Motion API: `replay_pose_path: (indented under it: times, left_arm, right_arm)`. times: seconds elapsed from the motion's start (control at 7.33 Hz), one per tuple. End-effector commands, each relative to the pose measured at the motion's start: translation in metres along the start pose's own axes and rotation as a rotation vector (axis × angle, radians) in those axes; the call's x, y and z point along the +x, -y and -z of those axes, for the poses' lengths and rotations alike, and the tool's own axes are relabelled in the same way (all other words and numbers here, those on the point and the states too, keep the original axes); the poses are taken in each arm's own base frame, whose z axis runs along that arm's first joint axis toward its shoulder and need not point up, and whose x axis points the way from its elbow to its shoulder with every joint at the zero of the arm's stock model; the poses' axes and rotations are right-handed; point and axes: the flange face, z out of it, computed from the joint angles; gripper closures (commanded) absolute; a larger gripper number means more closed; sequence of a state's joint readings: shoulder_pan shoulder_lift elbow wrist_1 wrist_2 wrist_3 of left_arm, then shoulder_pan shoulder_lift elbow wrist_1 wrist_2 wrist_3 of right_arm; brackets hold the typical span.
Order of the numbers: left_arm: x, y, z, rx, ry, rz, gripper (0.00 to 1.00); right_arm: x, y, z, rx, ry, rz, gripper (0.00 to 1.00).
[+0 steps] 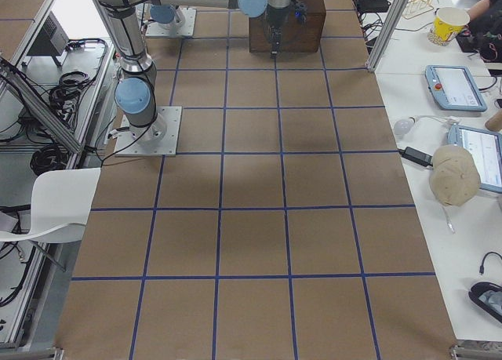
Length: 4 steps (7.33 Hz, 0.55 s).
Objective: Open drawer and put corn inside
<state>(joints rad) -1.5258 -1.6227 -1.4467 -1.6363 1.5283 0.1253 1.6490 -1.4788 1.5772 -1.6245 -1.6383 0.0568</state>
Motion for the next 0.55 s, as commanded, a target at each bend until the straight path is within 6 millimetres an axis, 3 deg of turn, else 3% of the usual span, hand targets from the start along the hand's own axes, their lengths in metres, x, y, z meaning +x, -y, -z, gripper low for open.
replay_pose_path:
  times: [0.0,0.41]
  left_arm:
    - [0.0462,-0.0197,-0.0036,-0.015,-0.002,-0.048,0.00]
    - [0.0407,-0.0234,-0.0030,-0.009,0.049,-0.052,0.00]
  right_arm:
    - [0.0000,-0.0001,-0.0006,-0.001,0.000,0.000,0.00]
    - [0.0000,0.0000,0.0001,0.000,0.000,0.000,0.00]
